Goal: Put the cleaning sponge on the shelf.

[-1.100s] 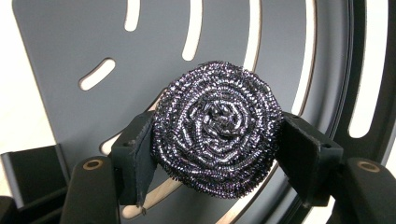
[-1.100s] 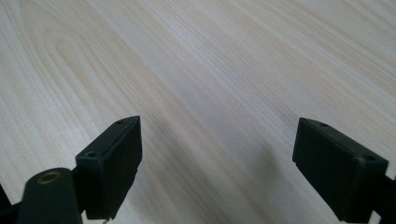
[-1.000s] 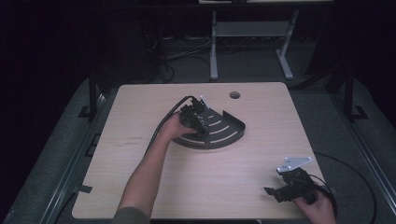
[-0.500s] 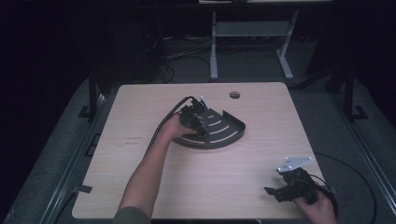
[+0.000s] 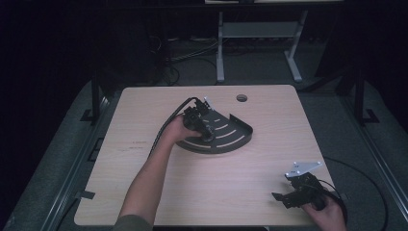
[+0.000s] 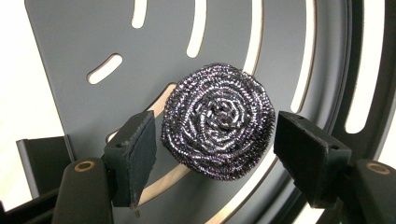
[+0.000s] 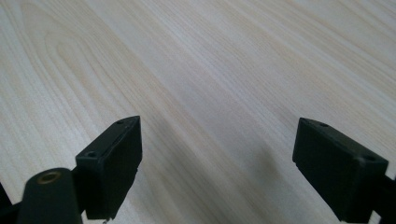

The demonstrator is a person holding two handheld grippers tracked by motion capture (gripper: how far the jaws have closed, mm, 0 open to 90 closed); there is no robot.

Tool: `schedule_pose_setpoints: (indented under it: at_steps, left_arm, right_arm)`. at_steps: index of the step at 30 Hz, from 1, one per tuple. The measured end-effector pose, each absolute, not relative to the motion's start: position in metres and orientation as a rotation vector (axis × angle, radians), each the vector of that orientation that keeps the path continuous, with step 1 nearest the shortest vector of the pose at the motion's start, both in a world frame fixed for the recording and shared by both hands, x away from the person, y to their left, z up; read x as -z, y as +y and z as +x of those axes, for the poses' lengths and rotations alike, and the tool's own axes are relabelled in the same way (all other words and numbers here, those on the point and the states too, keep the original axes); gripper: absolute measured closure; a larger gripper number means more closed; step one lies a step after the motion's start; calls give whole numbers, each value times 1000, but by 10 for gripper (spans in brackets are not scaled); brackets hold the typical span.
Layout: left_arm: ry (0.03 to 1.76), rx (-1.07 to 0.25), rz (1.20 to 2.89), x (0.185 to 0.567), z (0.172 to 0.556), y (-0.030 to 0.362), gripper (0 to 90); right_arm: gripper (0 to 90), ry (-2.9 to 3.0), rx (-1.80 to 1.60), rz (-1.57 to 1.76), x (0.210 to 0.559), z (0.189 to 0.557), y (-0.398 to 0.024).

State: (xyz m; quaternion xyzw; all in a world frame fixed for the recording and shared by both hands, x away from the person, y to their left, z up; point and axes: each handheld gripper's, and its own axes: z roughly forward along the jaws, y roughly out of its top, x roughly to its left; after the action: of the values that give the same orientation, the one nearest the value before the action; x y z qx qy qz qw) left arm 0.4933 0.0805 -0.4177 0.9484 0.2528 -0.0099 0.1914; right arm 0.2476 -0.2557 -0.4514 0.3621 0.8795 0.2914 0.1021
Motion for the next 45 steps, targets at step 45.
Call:
schedule_pose_setpoints:
  at_steps: [45]
  left_arm:
    - [661,-74,2659,370,456,101,254]
  right_arm:
    - [156,2600,-859,1063,450,250,-252]
